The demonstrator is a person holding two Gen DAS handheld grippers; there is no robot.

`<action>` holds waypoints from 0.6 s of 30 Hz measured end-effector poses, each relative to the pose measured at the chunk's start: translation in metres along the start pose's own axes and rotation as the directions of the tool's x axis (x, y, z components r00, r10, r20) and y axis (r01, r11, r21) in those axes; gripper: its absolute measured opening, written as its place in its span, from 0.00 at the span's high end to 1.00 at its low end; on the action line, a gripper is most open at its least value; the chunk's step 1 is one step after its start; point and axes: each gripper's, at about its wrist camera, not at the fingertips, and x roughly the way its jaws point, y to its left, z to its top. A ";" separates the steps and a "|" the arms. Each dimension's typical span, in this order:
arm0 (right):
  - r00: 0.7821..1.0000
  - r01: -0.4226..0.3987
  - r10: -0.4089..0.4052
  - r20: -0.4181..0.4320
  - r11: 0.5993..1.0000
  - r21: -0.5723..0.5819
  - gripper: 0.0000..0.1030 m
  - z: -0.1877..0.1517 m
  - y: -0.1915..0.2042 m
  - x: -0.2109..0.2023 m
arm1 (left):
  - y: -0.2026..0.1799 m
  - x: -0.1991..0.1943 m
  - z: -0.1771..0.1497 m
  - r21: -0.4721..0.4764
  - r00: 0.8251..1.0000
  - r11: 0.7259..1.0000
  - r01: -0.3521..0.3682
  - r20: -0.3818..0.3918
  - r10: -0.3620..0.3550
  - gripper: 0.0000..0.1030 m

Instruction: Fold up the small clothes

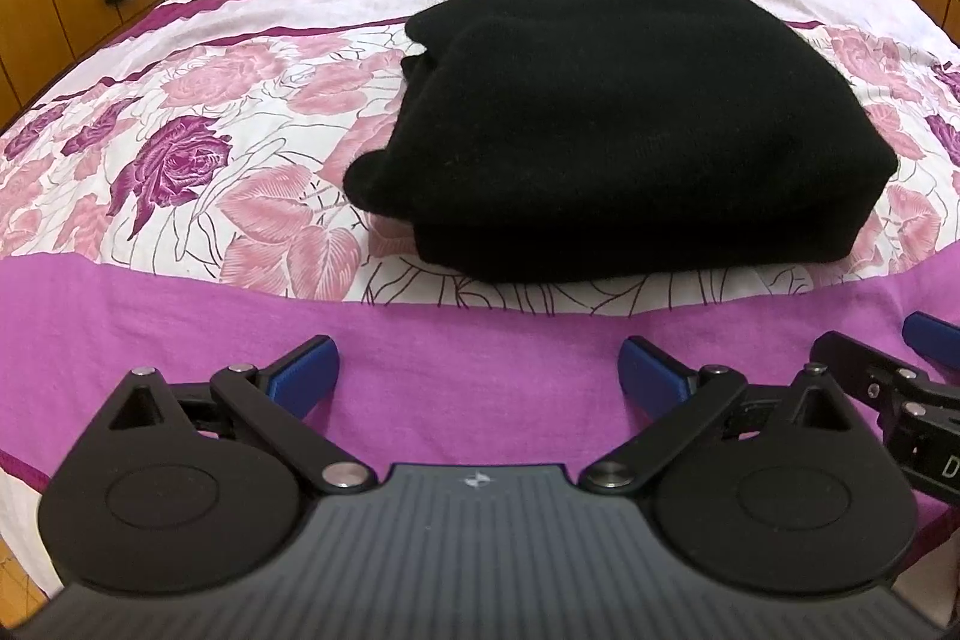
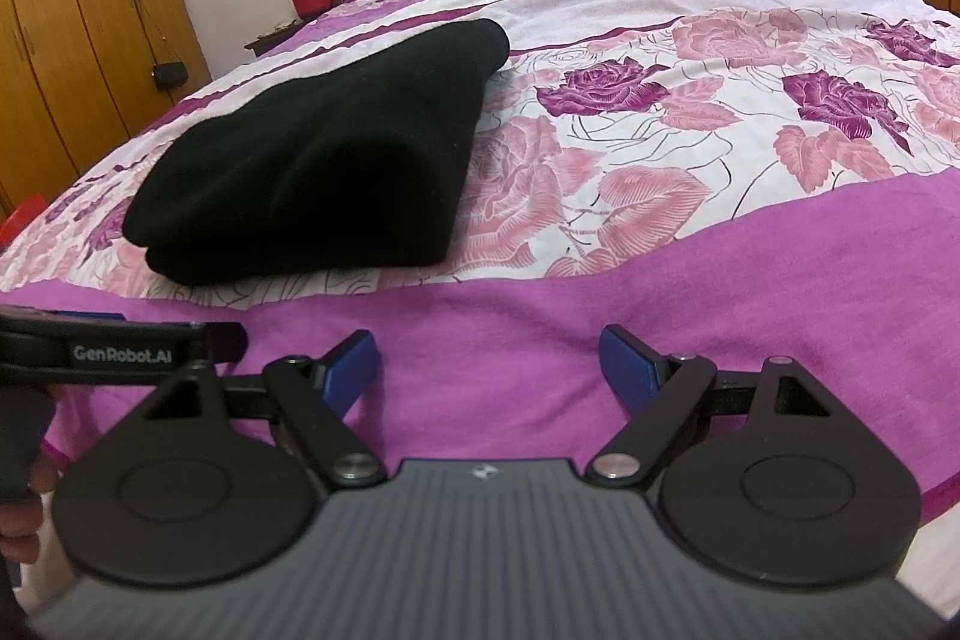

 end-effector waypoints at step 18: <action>1.000 0.000 0.000 0.001 1.000 0.000 0.19 0.000 0.000 0.000 | 0.000 0.001 0.001 0.005 1.000 1.000 0.004 -0.008 -0.003 0.01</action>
